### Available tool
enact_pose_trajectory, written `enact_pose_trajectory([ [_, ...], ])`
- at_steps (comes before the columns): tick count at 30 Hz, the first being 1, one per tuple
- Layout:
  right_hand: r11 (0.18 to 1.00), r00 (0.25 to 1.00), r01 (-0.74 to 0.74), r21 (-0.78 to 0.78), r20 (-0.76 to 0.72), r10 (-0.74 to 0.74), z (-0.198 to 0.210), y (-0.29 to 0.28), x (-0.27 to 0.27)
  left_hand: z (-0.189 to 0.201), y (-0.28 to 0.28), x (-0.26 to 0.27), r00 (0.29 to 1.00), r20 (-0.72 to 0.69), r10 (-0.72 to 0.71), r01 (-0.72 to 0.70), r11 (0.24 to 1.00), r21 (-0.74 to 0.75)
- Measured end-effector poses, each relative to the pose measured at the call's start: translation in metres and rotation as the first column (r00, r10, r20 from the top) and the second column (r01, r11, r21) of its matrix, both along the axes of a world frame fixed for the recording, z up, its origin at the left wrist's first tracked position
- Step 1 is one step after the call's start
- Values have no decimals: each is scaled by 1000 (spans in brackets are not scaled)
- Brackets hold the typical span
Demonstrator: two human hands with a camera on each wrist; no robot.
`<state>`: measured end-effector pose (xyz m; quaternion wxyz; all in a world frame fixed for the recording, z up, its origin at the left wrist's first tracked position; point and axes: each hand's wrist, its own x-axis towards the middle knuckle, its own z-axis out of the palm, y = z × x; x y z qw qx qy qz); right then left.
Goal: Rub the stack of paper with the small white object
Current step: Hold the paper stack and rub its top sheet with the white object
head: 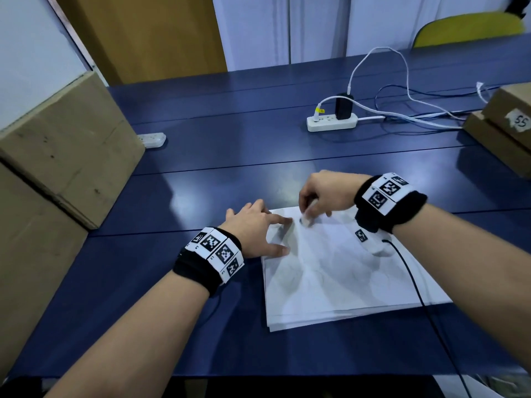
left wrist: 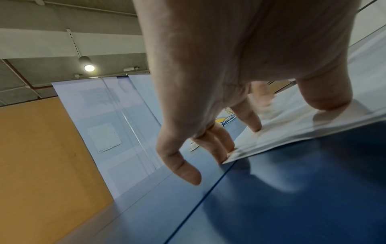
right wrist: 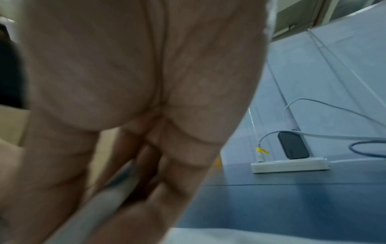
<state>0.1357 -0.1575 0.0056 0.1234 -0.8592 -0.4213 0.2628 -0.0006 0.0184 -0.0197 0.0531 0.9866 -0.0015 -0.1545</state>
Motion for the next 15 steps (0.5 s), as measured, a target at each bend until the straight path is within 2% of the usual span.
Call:
enact_pose_trajectory([
  [2,990,990,-95,-103,-109,84,2,-3,-10,-1,1,0,1000,3,-1,1,1000,-5],
  [3,989,991,-104,-101,-101,93,2,-3,-11,0,1,1,1000,1,-2,2,1000,-9],
  [6,999,995,41,34,92,-44,-2,2,2,-1,1,2,1000,0,-1,1,1000,-13],
  [8,988,981,117,99,145,-131,-5,2,8,-2,1,1,1000,4,2,-2,1000,-14],
  [10,995,994,78,57,72,-82,-4,-4,7,-3,1,1,1000,9,5,-5,1000,-17],
  [13,994,993,-63,-89,-101,54,1,-11,-7,-4,3,1,1000,11,4,-4,1000,-17],
  [15,995,996,-58,-77,-77,52,0,-10,-6,-4,2,2,1000,8,2,-2,1000,-17],
])
